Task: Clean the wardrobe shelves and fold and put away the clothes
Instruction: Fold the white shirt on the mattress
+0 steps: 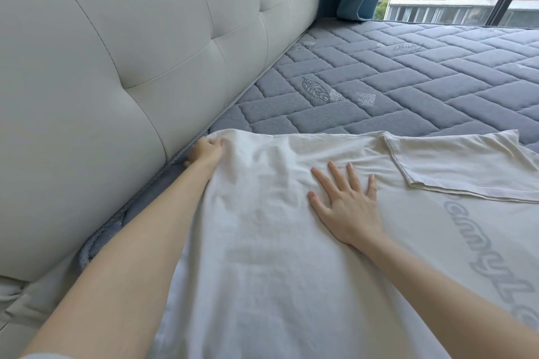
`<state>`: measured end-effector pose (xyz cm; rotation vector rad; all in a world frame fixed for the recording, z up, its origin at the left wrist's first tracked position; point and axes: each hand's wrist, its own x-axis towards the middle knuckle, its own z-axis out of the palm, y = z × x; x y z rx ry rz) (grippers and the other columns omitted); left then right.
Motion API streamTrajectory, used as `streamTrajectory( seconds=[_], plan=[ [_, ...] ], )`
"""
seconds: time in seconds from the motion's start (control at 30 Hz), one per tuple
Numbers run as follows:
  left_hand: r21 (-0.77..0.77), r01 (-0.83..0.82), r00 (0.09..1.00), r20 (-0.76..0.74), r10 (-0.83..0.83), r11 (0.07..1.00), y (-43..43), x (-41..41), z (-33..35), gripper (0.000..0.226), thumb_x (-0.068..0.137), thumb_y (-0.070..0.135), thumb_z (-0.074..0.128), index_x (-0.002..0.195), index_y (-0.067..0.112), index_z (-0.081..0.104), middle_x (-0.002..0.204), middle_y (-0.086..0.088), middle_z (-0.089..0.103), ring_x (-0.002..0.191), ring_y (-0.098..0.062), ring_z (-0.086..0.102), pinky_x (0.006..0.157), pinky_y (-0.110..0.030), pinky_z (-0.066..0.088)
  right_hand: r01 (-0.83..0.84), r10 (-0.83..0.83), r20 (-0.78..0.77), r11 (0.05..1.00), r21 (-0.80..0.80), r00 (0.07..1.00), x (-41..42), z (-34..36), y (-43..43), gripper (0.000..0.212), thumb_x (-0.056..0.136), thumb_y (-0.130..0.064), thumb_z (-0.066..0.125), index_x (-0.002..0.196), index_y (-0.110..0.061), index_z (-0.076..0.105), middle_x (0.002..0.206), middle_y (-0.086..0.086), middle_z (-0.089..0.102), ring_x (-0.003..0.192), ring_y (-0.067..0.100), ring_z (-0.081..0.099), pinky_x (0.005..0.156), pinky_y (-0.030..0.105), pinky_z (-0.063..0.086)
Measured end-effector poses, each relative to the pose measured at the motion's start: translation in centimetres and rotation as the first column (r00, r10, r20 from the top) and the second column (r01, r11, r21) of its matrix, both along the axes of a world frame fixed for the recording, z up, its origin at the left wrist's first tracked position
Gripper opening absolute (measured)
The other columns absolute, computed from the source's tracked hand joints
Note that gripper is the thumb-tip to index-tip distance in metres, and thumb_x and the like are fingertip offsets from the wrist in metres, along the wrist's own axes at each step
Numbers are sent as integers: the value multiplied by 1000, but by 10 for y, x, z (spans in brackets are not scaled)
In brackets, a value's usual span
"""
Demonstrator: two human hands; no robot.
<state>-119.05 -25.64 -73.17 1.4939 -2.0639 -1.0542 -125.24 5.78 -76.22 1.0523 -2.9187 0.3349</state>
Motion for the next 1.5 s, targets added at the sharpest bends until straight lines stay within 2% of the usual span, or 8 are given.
streamTrajectory(
  seconds=[0.27,0.6,0.7,0.87,1.03,1.17,1.3,1.5],
  plan=[
    [-523,78,979,201,34,849,16,25,3,21,97,29,52,105,12,60,108,-18,66,99,-41,60,75,-43,46,2,-1,-6,1000,3,1000,0,-1,0,71,81,-72,4,149,-51,9,162,-13,5,150,21,-6,117,57,-9],
    [-73,194,934,317,-162,978,42,101,21,74,93,54,37,115,-13,57,118,-30,60,108,-40,59,89,-41,47,-50,39,151,996,71,988,5,17,4,59,95,-63,18,151,-48,5,163,-8,-3,150,22,-10,116,57,-11],
    [36,231,929,289,-232,972,82,147,25,70,97,51,40,98,-16,61,121,-31,56,110,-40,57,78,-35,45,-100,85,202,993,64,976,29,24,14,53,100,-54,19,151,-47,6,163,-5,-3,150,20,-7,117,55,-8],
    [123,271,906,301,-296,955,128,194,17,66,95,54,42,119,-5,60,123,-21,61,116,-35,56,90,-36,45,-172,176,300,984,-40,938,86,36,42,50,104,-40,27,151,-45,14,164,-4,0,150,19,-5,119,49,-5],
    [-131,194,952,265,-154,972,147,230,15,33,99,38,41,78,14,50,102,-18,63,98,-36,57,75,-39,43,-170,163,355,985,-13,921,119,55,74,50,103,-41,32,150,-45,18,163,-6,7,150,18,2,117,55,3],
    [-114,72,982,179,-51,991,146,244,15,29,98,37,46,84,13,53,94,-11,62,93,-32,58,72,-36,41,-169,97,320,964,207,942,140,57,104,51,103,-44,27,150,-48,11,162,-11,3,149,19,0,109,68,7],
    [45,181,979,90,-185,982,150,256,21,53,93,45,52,53,19,31,51,-2,37,58,-25,42,54,-33,24,-164,74,358,960,226,931,151,64,118,52,102,-42,30,151,-46,12,162,-11,5,149,18,-2,110,70,7],
    [248,385,920,-175,-350,889,156,297,27,31,89,37,66,74,12,57,76,6,62,76,-8,56,68,-22,38,-174,65,413,957,232,909,165,68,130,57,101,-39,36,151,-45,11,162,-11,3,150,22,-5,110,70,7]
  ],
)
